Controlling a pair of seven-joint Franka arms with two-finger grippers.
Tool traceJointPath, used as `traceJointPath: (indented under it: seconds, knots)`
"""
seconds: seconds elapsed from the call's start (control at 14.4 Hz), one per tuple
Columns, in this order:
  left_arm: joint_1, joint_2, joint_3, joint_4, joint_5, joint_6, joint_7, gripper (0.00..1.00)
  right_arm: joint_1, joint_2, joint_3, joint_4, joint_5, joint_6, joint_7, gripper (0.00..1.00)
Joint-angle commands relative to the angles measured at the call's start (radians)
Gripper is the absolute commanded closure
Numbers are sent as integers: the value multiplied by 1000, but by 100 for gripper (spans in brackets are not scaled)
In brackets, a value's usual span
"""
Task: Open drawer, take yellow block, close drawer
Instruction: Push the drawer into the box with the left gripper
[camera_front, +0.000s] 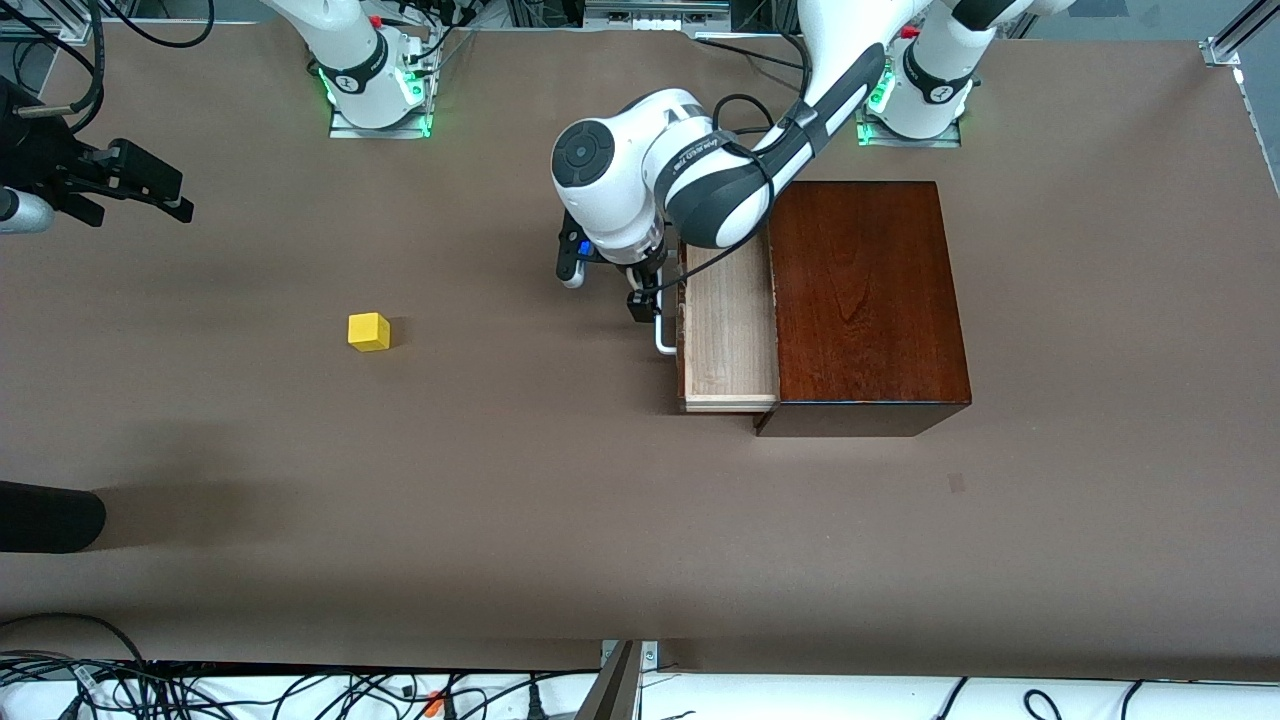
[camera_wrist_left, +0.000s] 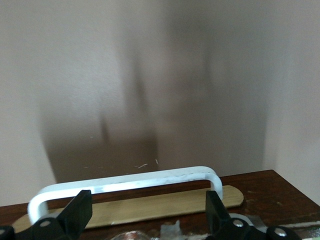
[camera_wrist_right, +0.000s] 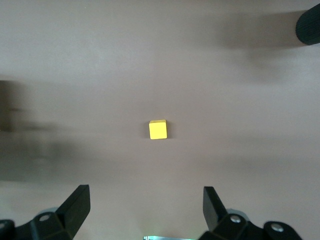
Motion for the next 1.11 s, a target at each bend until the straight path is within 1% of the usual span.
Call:
traceJointPath:
  seconds: [0.0, 0.14, 0.28, 0.35, 0.7, 1.04]
  knots:
    - [-9, -6, 6, -24, 24, -16, -11, 0, -10, 21, 4, 36, -29, -14, -15, 0]
    - [-5, -9, 7, -24, 24, -19, -9, 0, -4, 22, 5, 36, -34, -13, -8, 0]
    - [-2, -10, 9, -21, 27, -41, -9, 0, 1, 24, 12, 36, -72, -12, -9, 0]
    - [0, -13, 18, -19, 27, -50, -8, 0, 2, 37, 13, 36, -72, -15, -9, 0]
    - [3, -26, 64, -16, 27, -107, -7, 0, 16, 39, 18, 56, -66, -17, -12, 0]
    - [3, -33, 130, -19, 36, -154, -1, 0, 8, 41, 9, 56, -66, -15, -15, 0]
